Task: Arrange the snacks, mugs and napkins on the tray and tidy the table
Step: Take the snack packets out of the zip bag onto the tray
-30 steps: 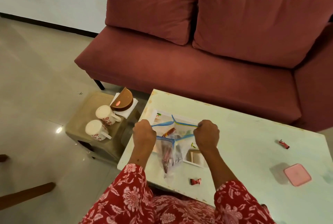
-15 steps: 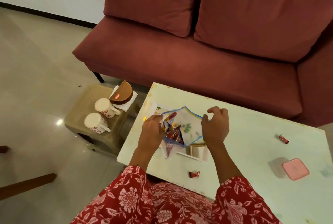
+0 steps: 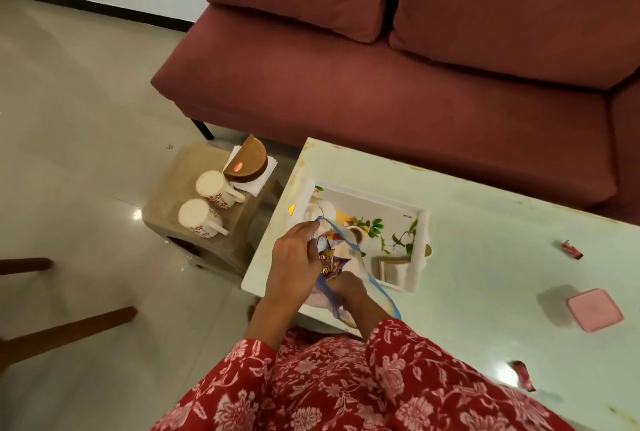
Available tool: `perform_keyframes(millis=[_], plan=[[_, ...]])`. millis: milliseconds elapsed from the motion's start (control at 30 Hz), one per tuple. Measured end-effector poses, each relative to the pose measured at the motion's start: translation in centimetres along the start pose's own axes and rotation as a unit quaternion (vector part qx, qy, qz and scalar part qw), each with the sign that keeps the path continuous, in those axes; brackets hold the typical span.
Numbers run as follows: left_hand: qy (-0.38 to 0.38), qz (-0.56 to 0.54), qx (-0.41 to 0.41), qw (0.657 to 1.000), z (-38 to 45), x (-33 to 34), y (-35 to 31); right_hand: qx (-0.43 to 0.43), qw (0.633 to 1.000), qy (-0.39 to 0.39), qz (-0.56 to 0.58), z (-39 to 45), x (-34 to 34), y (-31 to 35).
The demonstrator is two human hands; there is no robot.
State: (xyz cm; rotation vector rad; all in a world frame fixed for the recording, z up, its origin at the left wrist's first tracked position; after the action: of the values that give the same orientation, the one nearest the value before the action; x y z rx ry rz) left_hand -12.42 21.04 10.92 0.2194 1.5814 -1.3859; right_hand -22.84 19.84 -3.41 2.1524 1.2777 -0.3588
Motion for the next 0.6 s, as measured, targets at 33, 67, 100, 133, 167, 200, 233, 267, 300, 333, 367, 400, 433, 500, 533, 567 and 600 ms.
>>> perform_keyframes(millis=[33,67,100,133,167,200,233,267,300,333,367,400,433,500,533,567,600], plan=[[0.001,-0.001,0.002,1.000,-0.1,0.0,0.0,0.014,0.999,-0.008,0.046,0.0,0.2,-0.1],[0.002,-0.001,0.003,1.000,-0.1,0.0,0.0,0.026,0.996,-0.018,0.080,0.0,0.2,0.0],[0.003,-0.002,0.005,1.000,-0.2,0.0,0.0,0.040,0.994,-0.031,0.102,0.1,0.1,0.0],[0.002,-0.003,0.008,1.000,-0.2,-0.1,0.0,0.059,0.991,-0.043,0.112,0.5,0.0,-0.2],[0.002,-0.003,0.010,1.000,-0.2,-0.1,0.0,0.077,0.989,-0.051,0.119,0.9,0.0,-0.3],[0.002,-0.003,0.011,1.000,-0.2,-0.1,-0.1,0.091,0.986,-0.061,0.123,1.3,-0.2,-0.4],[0.001,-0.002,0.011,1.000,-0.1,-0.1,-0.1,0.100,0.984,-0.069,0.132,1.7,-0.3,-0.5],[0.001,-0.002,0.011,1.000,-0.1,-0.1,-0.3,0.106,0.981,-0.083,0.143,1.8,-0.7,-0.4],[0.002,-0.003,0.012,1.000,0.0,0.0,-0.4,0.108,0.977,-0.100,0.155,1.7,-1.3,-0.3],[0.002,-0.003,0.015,1.000,0.2,0.0,-0.6,0.105,0.973,-0.122,0.168,1.6,-1.8,-0.1],[0.002,-0.003,0.018,1.000,0.3,0.2,-0.8,0.093,0.969,-0.146,0.173,1.7,-2.4,0.1],[0.002,-0.002,0.021,1.000,0.4,0.3,-1.0,0.080,0.967,-0.170,0.170,1.5,-3.1,0.5],[0.001,-0.002,0.020,1.000,0.6,0.5,-1.2,0.059,0.967,-0.193,0.156,1.4,-3.8,1.0],[0.000,-0.002,0.012,1.000,0.8,0.8,-1.5,0.007,0.968,-0.232,0.093,0.8,-5.4,2.1],[-0.002,-0.002,0.008,1.000,0.8,1.0,-1.6,-0.021,0.967,-0.249,0.047,0.4,-6.4,2.7],[-0.003,-0.002,0.007,1.000,1.0,1.2,-1.8,-0.051,0.963,-0.263,-0.002,-0.1,-7.5,3.4],[-0.004,-0.003,0.006,1.000,1.1,1.3,-2.1,-0.082,0.957,-0.276,-0.043,-0.7,-8.9,4.0]])
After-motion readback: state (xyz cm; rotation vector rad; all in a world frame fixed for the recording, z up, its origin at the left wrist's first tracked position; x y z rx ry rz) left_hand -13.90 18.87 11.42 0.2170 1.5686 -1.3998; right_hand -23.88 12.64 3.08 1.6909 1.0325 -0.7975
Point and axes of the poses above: each hand's wrist, its own z-axis towards the middle knuckle, its own x-axis out of the palm, y = z × x, the point moved 6 cm from there along z, towards the middle knuckle, and after that the axes turned 12 degrees about -y, right-handed, at the moved point
